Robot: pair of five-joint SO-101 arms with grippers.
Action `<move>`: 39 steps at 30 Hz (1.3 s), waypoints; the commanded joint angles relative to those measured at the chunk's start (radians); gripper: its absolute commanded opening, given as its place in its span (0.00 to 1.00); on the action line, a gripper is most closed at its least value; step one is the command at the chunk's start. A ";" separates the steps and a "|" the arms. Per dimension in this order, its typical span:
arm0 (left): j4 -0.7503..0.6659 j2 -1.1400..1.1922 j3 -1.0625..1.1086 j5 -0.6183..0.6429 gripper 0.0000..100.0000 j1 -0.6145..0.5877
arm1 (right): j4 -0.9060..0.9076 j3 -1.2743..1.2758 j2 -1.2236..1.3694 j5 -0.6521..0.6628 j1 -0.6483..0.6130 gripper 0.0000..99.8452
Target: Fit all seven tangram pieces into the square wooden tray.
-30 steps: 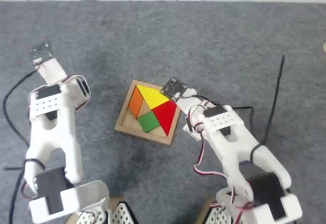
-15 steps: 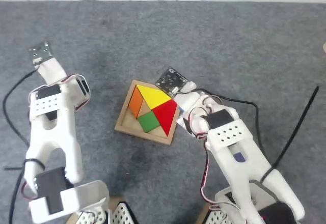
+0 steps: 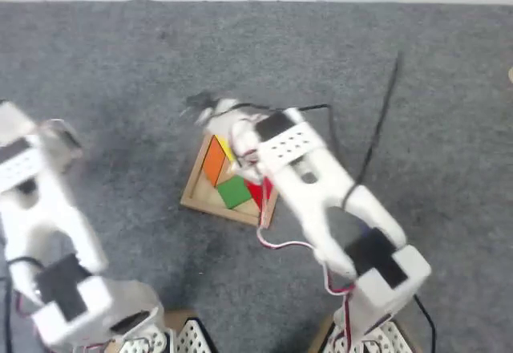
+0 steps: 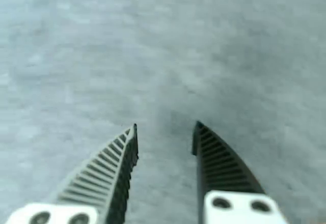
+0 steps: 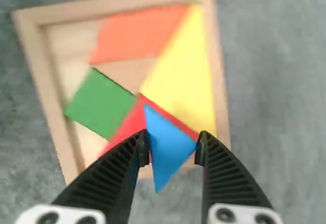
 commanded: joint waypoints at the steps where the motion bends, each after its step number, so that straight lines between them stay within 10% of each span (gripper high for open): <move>1: 0.164 0.135 -0.268 0.000 0.22 -0.055 | 0.005 -0.117 0.016 0.167 -0.053 0.17; 11: 0.227 0.342 -0.467 0.000 0.22 -0.092 | 0.062 -0.278 0.186 0.470 -0.137 0.15; 20: 0.224 0.350 -0.463 0.000 0.22 -0.068 | -0.045 -0.379 0.254 0.103 0.012 0.14; 39: 0.219 0.353 -0.463 0.000 0.22 -0.058 | -0.059 -0.331 0.383 0.055 0.074 0.14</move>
